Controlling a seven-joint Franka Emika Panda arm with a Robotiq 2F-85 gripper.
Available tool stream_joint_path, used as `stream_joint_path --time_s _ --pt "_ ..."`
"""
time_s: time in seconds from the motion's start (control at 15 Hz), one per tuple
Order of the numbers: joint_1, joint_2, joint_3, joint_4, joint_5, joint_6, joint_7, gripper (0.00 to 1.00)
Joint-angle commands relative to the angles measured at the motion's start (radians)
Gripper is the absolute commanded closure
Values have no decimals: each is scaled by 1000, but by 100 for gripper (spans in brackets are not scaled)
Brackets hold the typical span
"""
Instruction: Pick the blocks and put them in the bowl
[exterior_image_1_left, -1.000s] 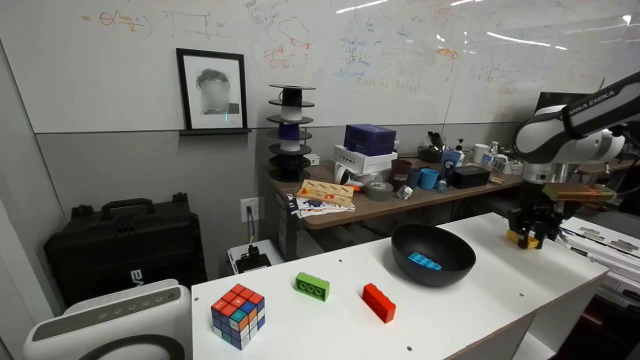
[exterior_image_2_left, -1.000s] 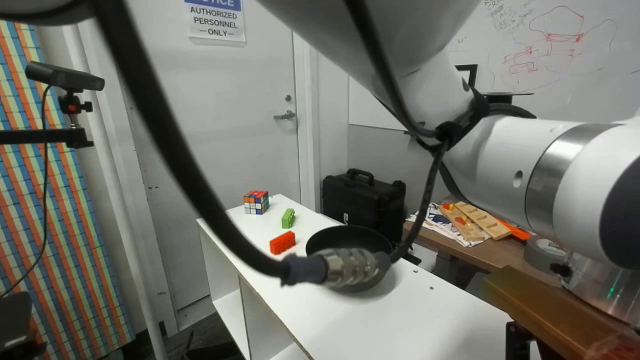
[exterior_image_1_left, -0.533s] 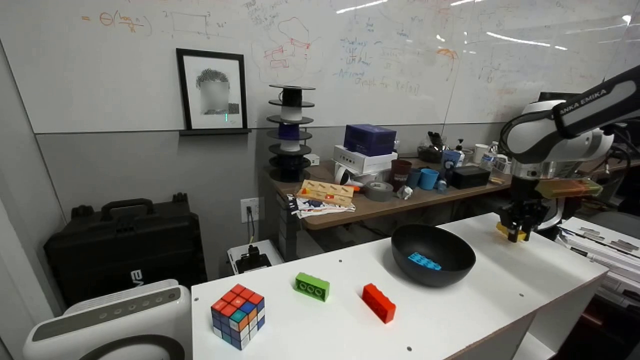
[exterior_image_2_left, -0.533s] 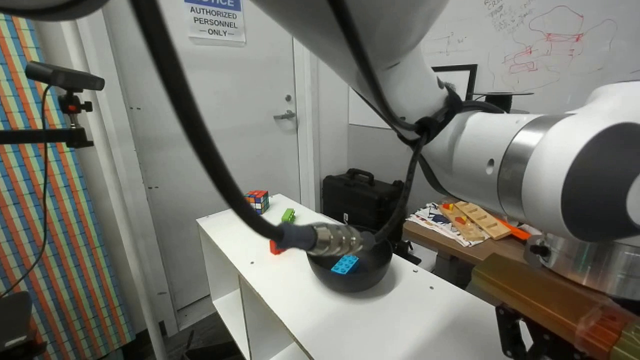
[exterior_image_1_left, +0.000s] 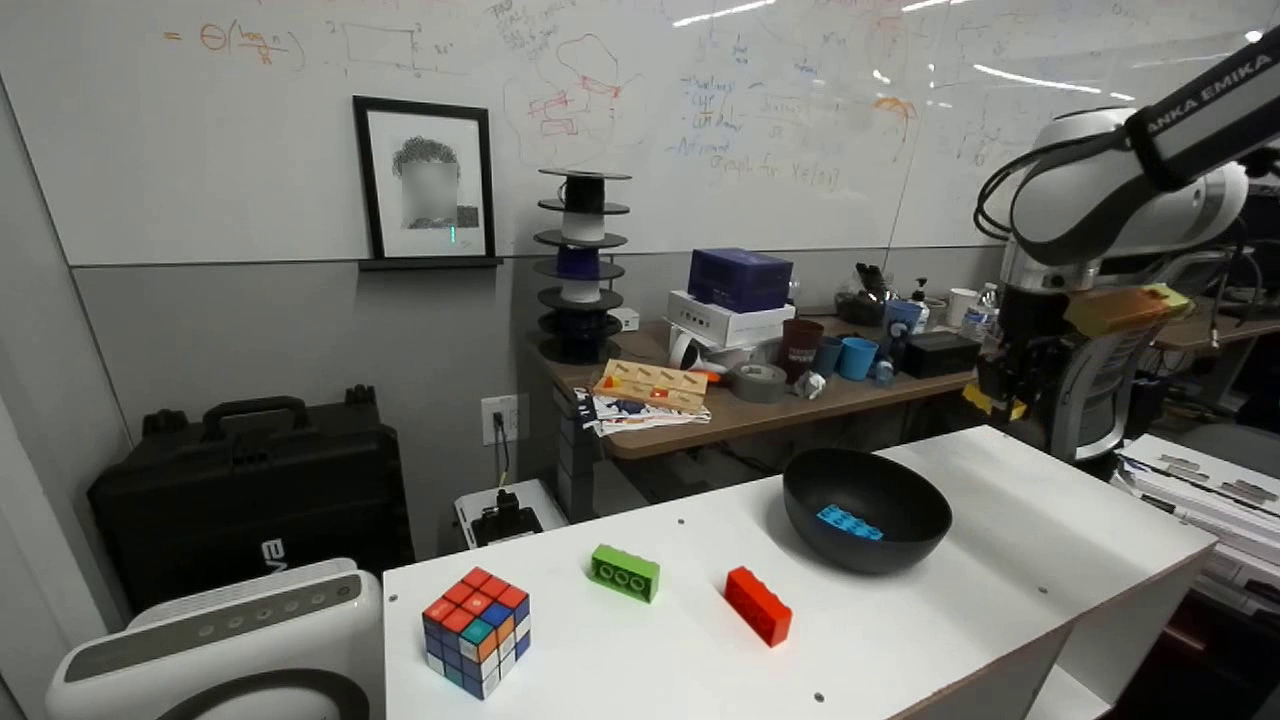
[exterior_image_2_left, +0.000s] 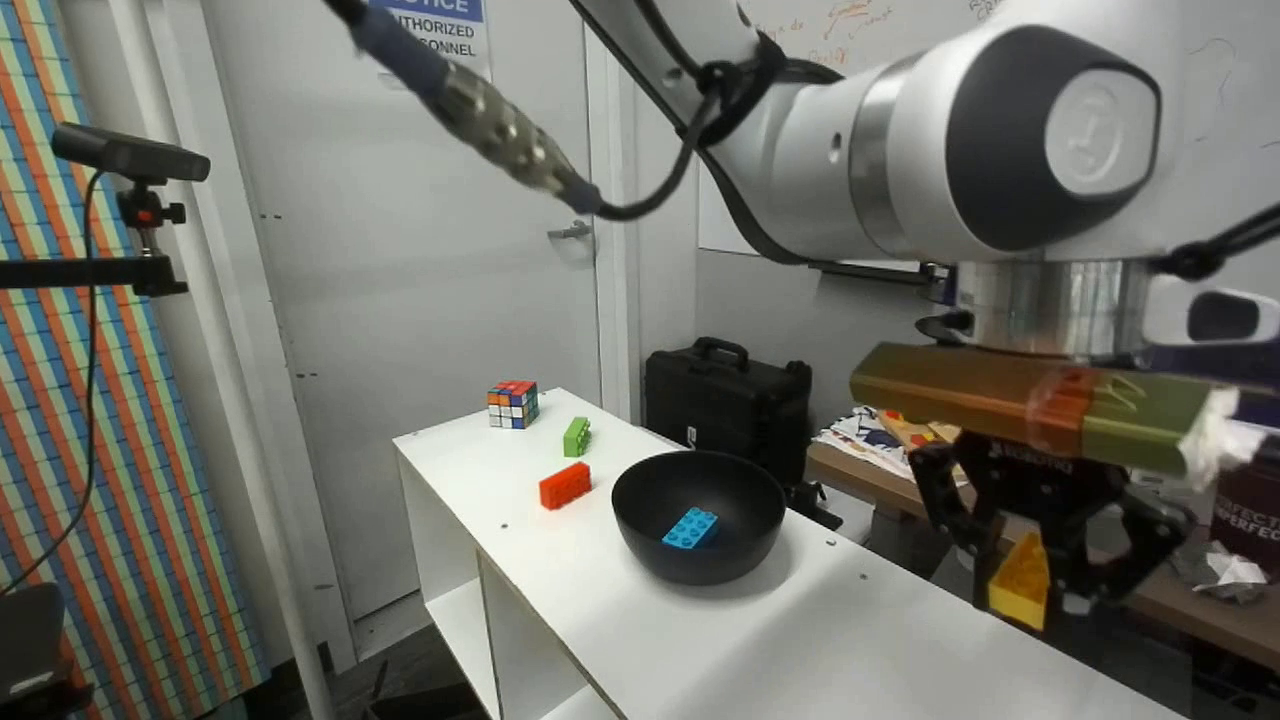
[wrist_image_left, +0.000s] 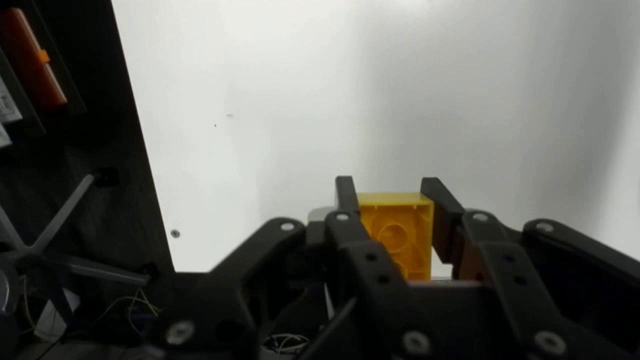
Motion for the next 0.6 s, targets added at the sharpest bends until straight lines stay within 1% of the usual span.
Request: stream_joint_path --time_s 0.0,0.13,0.27,0.47,0.53 --pt "33 -217 26 -234 -37 37 -74 88" --pt "35 -313 66 -324 -22 3 -150 88" --pt "47 -401 99 -421 -13 -25 -190 88" --pt "72 -440 138 -482 -10 -54 -226 88" --pt "84 -438 146 -498 -17 -38 -233 88"
